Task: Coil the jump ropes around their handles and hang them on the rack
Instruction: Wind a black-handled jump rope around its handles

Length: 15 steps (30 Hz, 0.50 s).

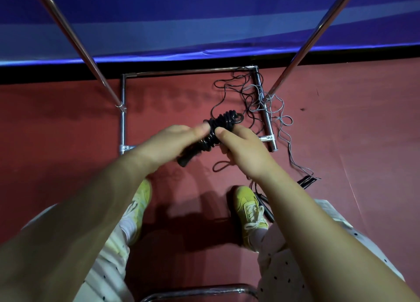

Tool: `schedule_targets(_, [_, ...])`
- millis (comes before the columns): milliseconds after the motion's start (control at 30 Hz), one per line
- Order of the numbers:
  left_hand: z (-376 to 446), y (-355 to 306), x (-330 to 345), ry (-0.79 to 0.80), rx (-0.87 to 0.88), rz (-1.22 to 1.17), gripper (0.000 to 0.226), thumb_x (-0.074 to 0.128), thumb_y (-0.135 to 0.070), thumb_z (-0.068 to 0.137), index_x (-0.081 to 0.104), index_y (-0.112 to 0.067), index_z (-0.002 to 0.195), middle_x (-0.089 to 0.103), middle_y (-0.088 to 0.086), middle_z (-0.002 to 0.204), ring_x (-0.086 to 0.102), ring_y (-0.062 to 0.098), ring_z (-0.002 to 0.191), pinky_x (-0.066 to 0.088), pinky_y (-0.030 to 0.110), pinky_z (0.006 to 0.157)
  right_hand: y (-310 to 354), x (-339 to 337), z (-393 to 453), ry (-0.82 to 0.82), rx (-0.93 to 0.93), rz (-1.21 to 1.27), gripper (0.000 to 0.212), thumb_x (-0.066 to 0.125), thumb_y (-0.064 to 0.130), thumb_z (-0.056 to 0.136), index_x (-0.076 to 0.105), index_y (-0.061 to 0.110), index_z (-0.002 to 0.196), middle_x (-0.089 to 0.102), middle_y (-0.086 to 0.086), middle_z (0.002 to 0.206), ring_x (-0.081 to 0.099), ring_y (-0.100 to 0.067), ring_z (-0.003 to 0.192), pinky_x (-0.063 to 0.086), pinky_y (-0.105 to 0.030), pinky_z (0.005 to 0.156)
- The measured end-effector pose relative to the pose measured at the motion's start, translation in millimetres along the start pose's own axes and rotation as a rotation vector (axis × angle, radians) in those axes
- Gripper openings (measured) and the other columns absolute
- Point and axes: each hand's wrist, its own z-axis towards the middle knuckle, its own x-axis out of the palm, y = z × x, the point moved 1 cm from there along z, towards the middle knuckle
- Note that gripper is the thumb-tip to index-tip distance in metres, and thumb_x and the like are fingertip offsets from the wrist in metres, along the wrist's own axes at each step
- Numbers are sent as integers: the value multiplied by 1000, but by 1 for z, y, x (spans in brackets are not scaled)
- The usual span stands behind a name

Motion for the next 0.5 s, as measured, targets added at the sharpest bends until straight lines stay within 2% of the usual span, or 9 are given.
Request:
schedule_targets(67, [-5,-3,-5,257,-127,-267,84,29,-83,72,66,-10,92,72,13,81,67,22,67,42,35,72,1,-4,-1,34,-65,32,21,53,36,87,52,24,69,55,13,56,47,-2,51,37,-27,59])
schedule_targets(133, [-10,-3,-3,439,-202,-439,91,20,-80,72,70,-4,83,69,18,73,66,27,60,48,35,67,3,-7,-4,87,-121,82,19,48,34,79,52,18,69,53,9,61,47,-7,55,39,-28,59])
schedule_targets(233, [-16,-3,10,616,-209,-536,91,27,-83,68,70,-3,74,54,9,49,54,22,42,49,29,50,5,-7,-8,186,-209,152,16,44,28,82,51,16,73,52,13,57,46,-4,54,38,-20,56])
schedule_targets(300, [-17,-6,15,612,-195,-578,88,29,-86,65,62,-4,73,40,2,43,42,17,37,40,24,44,6,-8,-9,226,-222,221,16,43,25,90,49,18,77,50,17,56,42,2,52,34,-12,52])
schedule_targets(367, [-14,-8,16,496,-146,-498,84,23,-85,67,55,-6,71,35,1,43,37,17,37,34,24,44,4,-9,-8,253,-198,256,19,41,25,97,48,24,79,48,17,55,38,3,48,29,-9,48])
schedule_targets(433, [-11,-9,16,378,-72,-373,87,22,-88,68,53,-7,70,36,2,44,36,18,38,32,25,47,3,-10,-7,276,-159,274,18,41,32,93,49,27,77,40,14,60,30,-1,48,21,-14,45])
schedule_targets(500, [-10,-9,15,266,14,-229,85,21,-85,71,53,-6,74,40,3,46,39,20,40,33,26,50,2,-11,-4,304,-112,306,20,42,36,88,43,22,75,34,9,61,24,-5,50,16,-18,46])
